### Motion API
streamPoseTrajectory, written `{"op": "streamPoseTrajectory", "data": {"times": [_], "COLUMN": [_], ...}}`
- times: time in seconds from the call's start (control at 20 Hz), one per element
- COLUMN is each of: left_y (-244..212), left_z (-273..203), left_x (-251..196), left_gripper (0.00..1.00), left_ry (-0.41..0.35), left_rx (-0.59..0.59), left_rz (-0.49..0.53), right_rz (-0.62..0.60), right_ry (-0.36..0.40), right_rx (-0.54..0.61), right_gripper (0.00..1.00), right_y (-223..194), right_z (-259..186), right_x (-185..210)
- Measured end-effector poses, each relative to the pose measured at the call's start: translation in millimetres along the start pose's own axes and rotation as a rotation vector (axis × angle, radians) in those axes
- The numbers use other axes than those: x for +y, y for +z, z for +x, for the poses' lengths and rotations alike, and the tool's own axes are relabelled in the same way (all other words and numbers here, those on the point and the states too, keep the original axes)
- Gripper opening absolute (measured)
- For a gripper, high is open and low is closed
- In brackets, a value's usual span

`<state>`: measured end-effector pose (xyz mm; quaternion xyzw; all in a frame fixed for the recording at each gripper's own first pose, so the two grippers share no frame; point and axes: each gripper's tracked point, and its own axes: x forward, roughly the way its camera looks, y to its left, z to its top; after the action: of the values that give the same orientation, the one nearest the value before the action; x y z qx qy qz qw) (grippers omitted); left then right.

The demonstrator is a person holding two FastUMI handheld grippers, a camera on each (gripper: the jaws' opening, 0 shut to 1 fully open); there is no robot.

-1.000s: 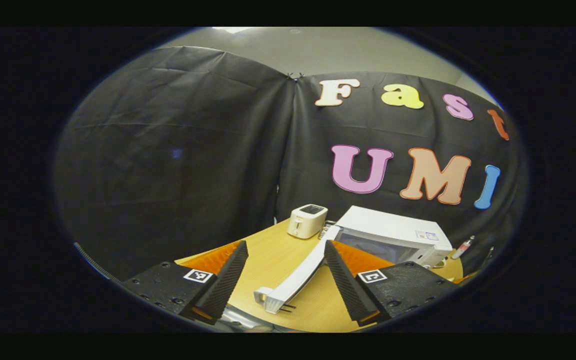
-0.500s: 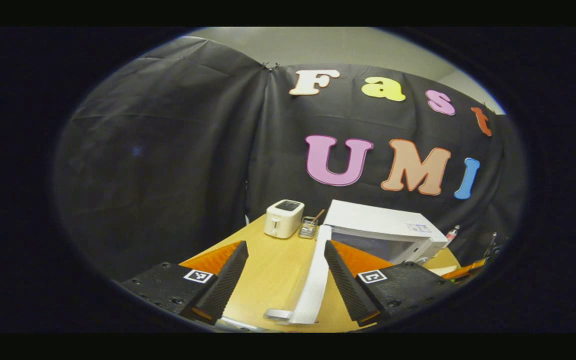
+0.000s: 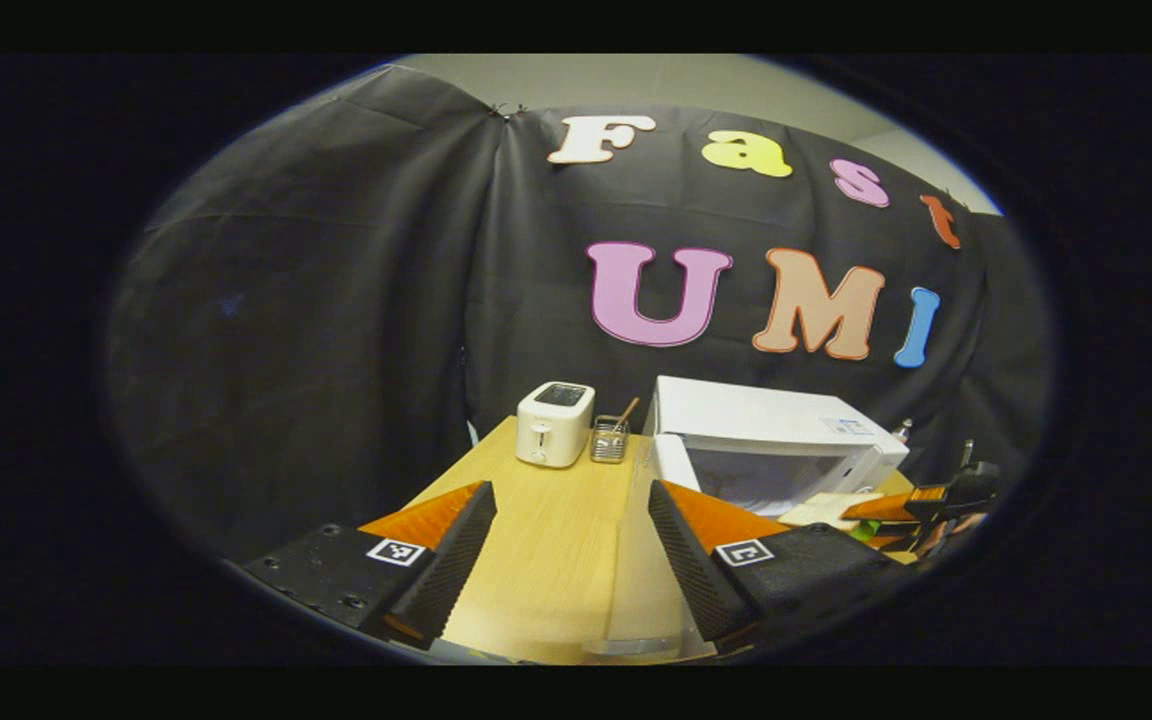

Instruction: Open the microwave oven with the left hand, put the food in, and close the microwave oven.

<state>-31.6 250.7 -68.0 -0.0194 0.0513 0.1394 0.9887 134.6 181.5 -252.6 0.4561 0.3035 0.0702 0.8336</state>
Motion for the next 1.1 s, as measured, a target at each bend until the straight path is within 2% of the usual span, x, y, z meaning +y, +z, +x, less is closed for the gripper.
{"op": "streamPoseTrajectory", "data": {"times": [0.05, 0.2, 0.5, 0.6, 0.65, 0.7, 0.75, 0.9, 1.0, 1.05, 1.1], "left_y": [-1, -5, -15, -18, -20, -22, -23, -32, -40, -42, -44], "left_z": [3, 11, 25, 29, 30, 32, 33, 30, 28, 26, 24], "left_x": [3, 7, 18, 22, 23, 25, 26, 28, 27, 26, 27], "left_gripper": [0.89, 0.90, 0.90, 0.85, 0.90, 0.90, 0.85, 0.85, 0.86, 0.90, 0.90], "left_ry": [-0.008, -0.031, -0.033, -0.028, -0.025, -0.023, -0.020, -0.021, -0.022, -0.020, -0.018], "left_rx": [0.008, 0.029, 0.066, 0.077, 0.084, 0.090, 0.098, 0.127, 0.154, 0.164, 0.170], "left_rz": [0.004, -0.005, -0.009, -0.012, -0.014, -0.019, -0.024, -0.040, -0.056, -0.063, -0.069], "right_rz": [-0.003, 0.001, -0.082, -0.123, -0.144, -0.166, -0.179, -0.191, -0.199, -0.209, -0.219], "right_ry": [-0.007, -0.020, -0.028, -0.046, -0.056, -0.066, -0.078, -0.078, -0.076, -0.075, -0.076], "right_rx": [-0.013, -0.040, -0.076, -0.102, -0.111, -0.117, -0.118, -0.145, -0.174, -0.187, -0.211], "right_gripper": [0.43, 0.43, 0.42, 0.42, 0.42, 0.42, 0.42, 0.42, 0.42, 0.42, 0.34], "right_y": [1, 1, 3, 6, 8, 8, 9, 17, 26, 31, 34], "right_z": [8, 32, 84, 103, 112, 121, 130, 149, 155, 159, 161], "right_x": [4, 13, 31, 29, 28, 25, 22, 21, 22, 23, 24]}}
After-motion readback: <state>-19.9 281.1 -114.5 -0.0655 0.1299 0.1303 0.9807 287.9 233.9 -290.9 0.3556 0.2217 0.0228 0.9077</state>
